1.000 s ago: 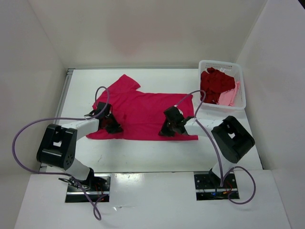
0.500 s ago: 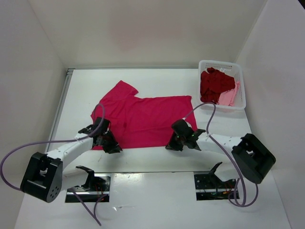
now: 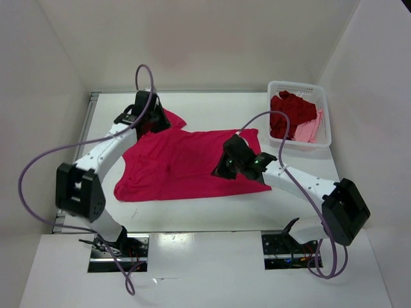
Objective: Fold and stack the t-shirts
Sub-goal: Grap the side of the flattened tshirt furthest away from the robot with both arms
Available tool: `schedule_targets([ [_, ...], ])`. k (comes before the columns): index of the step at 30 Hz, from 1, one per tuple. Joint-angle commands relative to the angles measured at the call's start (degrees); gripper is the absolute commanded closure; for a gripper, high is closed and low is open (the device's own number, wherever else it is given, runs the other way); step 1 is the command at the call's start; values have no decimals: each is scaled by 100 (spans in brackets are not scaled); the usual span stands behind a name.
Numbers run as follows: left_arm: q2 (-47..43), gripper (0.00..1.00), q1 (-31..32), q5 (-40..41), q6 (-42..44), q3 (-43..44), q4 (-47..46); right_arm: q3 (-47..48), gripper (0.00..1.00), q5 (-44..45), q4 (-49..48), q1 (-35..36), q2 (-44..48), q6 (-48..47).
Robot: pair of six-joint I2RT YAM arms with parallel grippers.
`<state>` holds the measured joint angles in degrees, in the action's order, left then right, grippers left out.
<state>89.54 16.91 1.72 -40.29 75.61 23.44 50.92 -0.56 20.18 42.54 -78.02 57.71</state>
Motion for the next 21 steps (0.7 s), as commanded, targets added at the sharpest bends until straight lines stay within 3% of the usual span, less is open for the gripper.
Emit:
schedule_targets([
  [1, 1162, 72, -188, 558, 961, 1121, -718, 322, 100, 231, 73, -1, -12, -287],
  [4, 2107, 67, -249, 866, 1348, 1725, -1350, 322, 100, 109, 21, -140, 102, -340],
  [9, 4224, 59, -758, 646, 1349, 4097, -450, 516, 99, -67, 21, -194, -3, -454],
  [13, 5324, 51, -829, 925, 1497, 5846, 116, 569, 97, -172, 21, -255, 58, -507],
  [16, 5749, 50, -882, 1041, 1551, 6500, 371, 569, 97, -173, 73, -255, 59, -568],
  [21, 6058, 48, -1014, 866, 1753, 6624, 319, 569, 96, -296, 73, -483, 111, -700],
])
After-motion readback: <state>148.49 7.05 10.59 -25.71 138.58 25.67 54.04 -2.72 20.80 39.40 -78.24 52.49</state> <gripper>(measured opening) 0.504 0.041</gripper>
